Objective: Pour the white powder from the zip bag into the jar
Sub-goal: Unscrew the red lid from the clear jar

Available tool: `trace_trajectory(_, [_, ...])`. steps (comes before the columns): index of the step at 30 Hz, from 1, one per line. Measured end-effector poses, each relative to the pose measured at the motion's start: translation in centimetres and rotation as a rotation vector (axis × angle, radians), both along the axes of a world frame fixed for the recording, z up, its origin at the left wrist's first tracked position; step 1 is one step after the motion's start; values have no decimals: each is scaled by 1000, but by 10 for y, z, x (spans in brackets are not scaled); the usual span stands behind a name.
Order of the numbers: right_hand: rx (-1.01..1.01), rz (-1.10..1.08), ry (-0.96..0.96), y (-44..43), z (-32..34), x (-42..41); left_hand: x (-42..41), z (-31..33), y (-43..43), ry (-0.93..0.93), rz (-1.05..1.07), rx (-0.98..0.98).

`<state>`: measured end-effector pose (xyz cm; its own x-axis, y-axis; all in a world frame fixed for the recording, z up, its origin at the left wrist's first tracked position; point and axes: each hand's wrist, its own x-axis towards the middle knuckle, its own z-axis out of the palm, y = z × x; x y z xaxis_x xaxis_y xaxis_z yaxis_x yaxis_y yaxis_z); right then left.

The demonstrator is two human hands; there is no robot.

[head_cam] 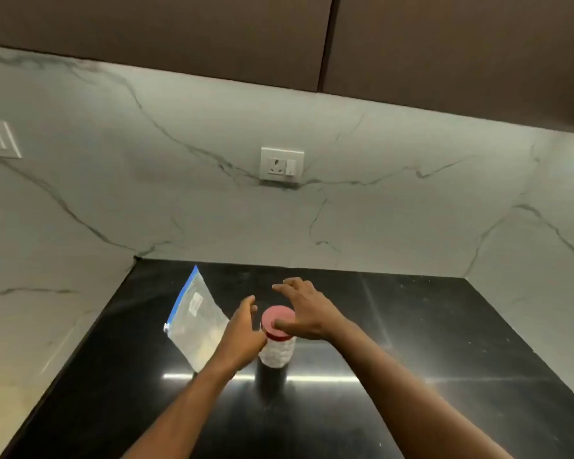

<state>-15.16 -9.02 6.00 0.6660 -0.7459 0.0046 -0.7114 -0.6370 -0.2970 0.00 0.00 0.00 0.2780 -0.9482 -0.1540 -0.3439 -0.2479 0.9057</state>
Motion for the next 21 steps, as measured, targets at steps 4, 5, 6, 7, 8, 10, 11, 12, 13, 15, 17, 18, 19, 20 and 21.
trace_trajectory(4, [40, -32, 201, -6, -24, 3, -17, -35, -8, -75, -25, 85])
trace_trajectory(5, [26, -35, 216, -7, -30, 5, -20, -44, -12, -49, 1, 52])
trace_trajectory(6, [8, -40, 223, -6, -34, 6, -22, -52, -10, 14, 31, 22])
trace_trajectory(7, [-19, -49, 221, -7, -39, 7, -23, -65, -17, 65, 44, -16])
trace_trajectory(8, [-52, -58, 216, -8, -40, 8, -25, -70, -21, 73, 51, -37])
trace_trajectory(10, [-98, -80, 225, -9, -44, 10, -30, -73, -27, 92, 60, 22])
trace_trajectory(11, [-106, -86, 235, -10, -45, 12, -31, -79, -33, 71, 69, 53])
trace_trajectory(12, [-99, -92, 244, -11, -46, 14, -32, -79, -33, 46, 86, 70])
trace_trajectory(13, [-85, -103, 255, -12, -46, 16, -32, -81, -34, 34, 106, 56])
trace_trajectory(15, [-61, -118, 260, -13, -47, 20, -32, -82, -32, -21, 131, 20])
trace_trajectory(17, [-47, -116, 261, -16, -47, 22, -29, -83, -31, -82, 118, 5])
trace_trajectory(18, [-26, -113, 248, -18, -47, 23, -27, -83, -30, -99, 99, 12])
trace_trajectory(19, [1, -110, 234, -20, -46, 23, -25, -81, -31, -98, 88, 18])
trace_trajectory(20, [30, -103, 226, -22, -44, 24, -23, -81, -32, -105, 80, 28])
trace_trajectory(21, [49, -95, 222, -23, -43, 24, -21, -78, -30, -116, 72, 16])
